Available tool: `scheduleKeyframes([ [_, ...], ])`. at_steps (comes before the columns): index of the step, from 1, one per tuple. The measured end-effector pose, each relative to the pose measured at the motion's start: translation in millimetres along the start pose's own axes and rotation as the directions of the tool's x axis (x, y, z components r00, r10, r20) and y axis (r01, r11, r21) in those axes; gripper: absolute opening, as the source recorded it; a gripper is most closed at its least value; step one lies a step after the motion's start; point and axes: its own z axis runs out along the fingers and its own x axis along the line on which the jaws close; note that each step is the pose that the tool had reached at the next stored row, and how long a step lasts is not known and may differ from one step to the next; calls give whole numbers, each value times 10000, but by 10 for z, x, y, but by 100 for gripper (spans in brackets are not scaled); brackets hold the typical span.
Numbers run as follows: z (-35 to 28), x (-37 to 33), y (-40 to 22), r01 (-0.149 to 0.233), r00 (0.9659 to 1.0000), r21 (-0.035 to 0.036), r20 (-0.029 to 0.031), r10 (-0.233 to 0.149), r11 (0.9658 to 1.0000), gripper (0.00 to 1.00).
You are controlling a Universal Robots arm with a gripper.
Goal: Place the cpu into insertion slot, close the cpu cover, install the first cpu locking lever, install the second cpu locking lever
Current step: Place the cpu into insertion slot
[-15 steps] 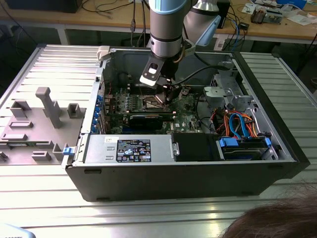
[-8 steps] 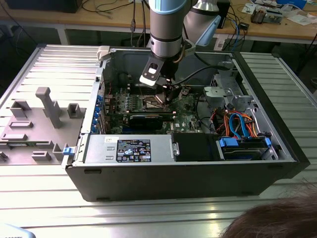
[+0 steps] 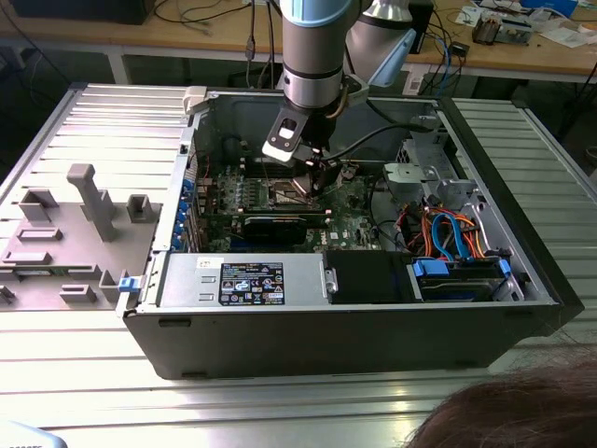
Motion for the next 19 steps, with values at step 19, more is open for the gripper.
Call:
scheduleKeyframes([
  [19, 1, 0, 0, -294, 9996, -6, 25, 294, 9996, 55],
])
